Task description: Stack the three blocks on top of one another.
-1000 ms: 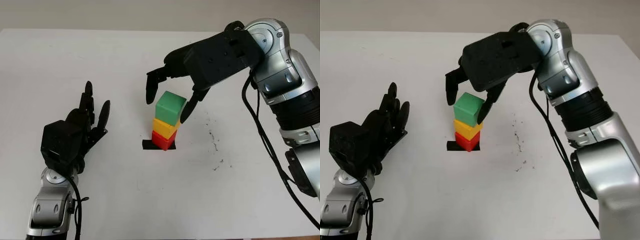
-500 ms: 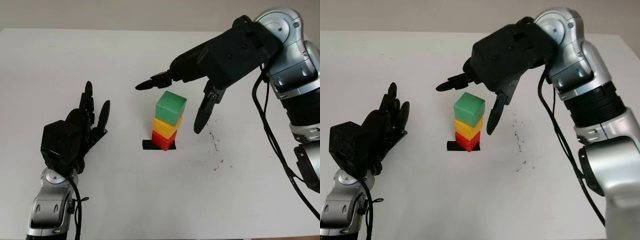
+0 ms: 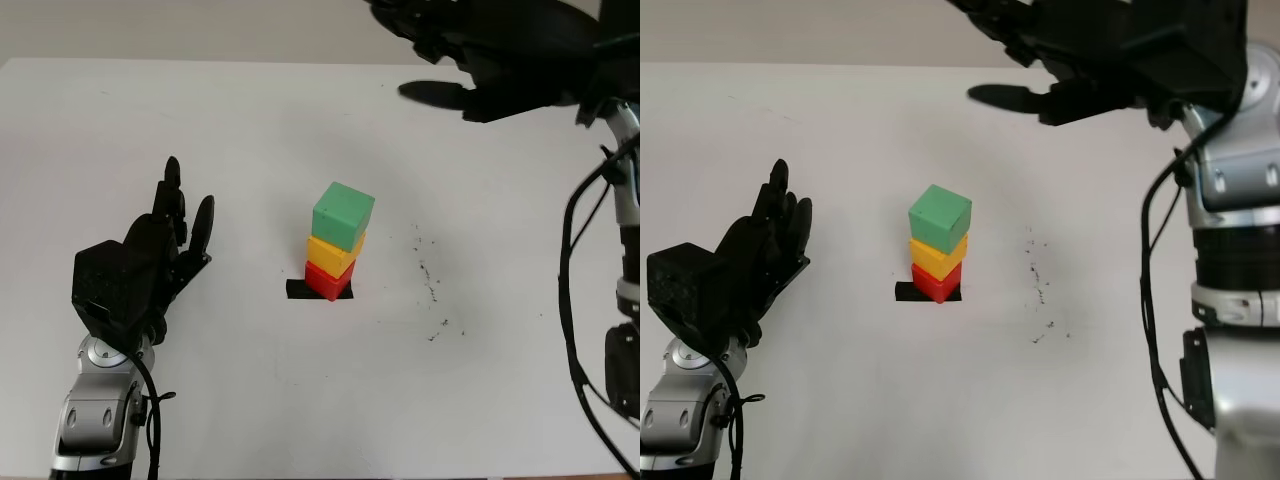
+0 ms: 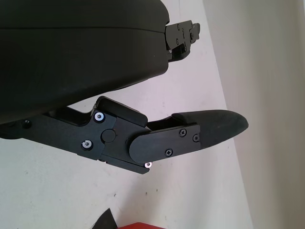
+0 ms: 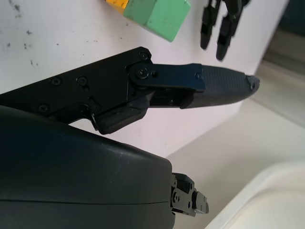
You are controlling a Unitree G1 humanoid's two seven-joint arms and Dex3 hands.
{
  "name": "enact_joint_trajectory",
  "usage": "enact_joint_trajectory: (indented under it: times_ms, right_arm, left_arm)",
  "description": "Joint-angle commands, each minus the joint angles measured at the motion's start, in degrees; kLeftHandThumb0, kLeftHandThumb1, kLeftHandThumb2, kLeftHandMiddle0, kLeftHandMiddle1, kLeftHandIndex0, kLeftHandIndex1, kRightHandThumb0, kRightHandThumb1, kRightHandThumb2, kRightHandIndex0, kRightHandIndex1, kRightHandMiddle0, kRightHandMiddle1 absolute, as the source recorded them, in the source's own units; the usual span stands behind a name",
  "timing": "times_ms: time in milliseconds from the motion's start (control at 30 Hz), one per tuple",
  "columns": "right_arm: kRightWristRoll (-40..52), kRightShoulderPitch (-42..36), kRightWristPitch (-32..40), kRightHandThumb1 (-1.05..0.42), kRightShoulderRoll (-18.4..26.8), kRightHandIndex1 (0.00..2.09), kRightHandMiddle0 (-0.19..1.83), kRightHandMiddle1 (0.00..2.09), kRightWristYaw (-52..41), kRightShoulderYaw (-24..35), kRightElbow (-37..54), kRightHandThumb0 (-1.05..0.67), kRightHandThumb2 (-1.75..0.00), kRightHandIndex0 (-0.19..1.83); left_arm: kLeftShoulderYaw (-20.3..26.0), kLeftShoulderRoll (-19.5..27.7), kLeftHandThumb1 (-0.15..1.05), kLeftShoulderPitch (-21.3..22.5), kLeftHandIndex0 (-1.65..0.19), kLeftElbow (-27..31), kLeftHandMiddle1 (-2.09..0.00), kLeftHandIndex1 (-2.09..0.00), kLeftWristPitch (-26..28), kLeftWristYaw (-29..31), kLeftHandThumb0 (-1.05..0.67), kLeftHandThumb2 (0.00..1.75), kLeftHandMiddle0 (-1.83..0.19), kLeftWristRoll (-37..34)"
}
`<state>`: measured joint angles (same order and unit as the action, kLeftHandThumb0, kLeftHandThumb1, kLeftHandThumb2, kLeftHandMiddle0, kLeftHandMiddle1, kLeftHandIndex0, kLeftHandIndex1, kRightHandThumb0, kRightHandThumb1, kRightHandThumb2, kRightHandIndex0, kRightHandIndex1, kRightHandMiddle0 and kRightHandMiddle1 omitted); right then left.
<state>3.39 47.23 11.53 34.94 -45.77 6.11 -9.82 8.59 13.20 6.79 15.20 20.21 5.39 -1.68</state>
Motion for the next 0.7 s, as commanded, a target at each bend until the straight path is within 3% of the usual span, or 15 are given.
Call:
enact_joint_trajectory:
  times_ms: [0, 300, 667]
  right_arm:
    - [1.9, -2.9, 0.5, -1.05, -1.0, 0.01, -0.19, 0.00, 2.3, 1.8, 1.5, -0.80, -0.62, -0.19]
    - [6.8, -13.8, 2.1, -1.05, -8.7, 0.00, -0.19, 0.00, 13.8, 3.7, 1.7, -0.76, -0.73, -0.19]
    - [7.1, -21.7, -3.5, -1.05, -20.5, 0.00, -0.19, 0.00, 26.7, 2.9, 1.0, -0.65, -0.83, -0.19]
  left_arm:
    - [0.6, 0.7, 1.05, 0.4, 0.19, -0.4, 0.00, 0.00, -0.4, 0.3, -0.79, 0.66, 0.19, -0.2]
    - [1.7, 0.2, 1.05, 1.9, 0.19, -3.2, 0.00, 0.00, -1.5, 0.6, -0.79, 0.64, 0.19, -2.2]
    - [3.3, 0.8, 1.05, 3.0, 0.19, -6.5, 0.00, 0.00, -4.5, 3.2, -0.78, 0.64, 0.19, -5.2]
